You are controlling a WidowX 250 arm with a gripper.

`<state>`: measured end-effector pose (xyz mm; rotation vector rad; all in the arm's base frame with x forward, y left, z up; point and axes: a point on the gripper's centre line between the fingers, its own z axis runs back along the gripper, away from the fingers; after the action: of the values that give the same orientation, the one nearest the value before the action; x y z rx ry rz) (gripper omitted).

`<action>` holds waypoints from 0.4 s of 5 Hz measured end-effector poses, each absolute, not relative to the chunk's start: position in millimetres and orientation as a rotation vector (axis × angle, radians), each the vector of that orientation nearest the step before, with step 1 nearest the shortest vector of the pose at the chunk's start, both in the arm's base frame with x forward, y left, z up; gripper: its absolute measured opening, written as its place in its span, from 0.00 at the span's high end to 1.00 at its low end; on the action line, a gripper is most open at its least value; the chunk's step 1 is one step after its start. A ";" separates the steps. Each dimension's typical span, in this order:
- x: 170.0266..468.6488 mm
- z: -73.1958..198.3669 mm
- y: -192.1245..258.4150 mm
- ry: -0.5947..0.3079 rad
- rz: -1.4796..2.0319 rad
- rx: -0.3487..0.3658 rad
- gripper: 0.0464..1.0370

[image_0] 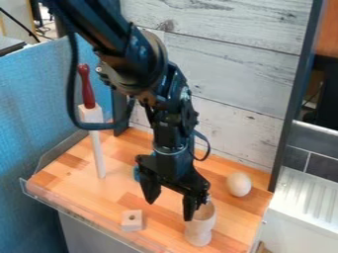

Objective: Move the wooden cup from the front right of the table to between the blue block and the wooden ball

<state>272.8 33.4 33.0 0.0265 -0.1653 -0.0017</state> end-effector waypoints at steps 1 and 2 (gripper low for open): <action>284.3 23.7 33.2 -0.147 0.022 0.028 0.04; 291.3 17.7 28.4 -0.138 0.031 0.036 0.04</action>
<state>291.3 28.4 17.7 0.0358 -0.1379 0.0308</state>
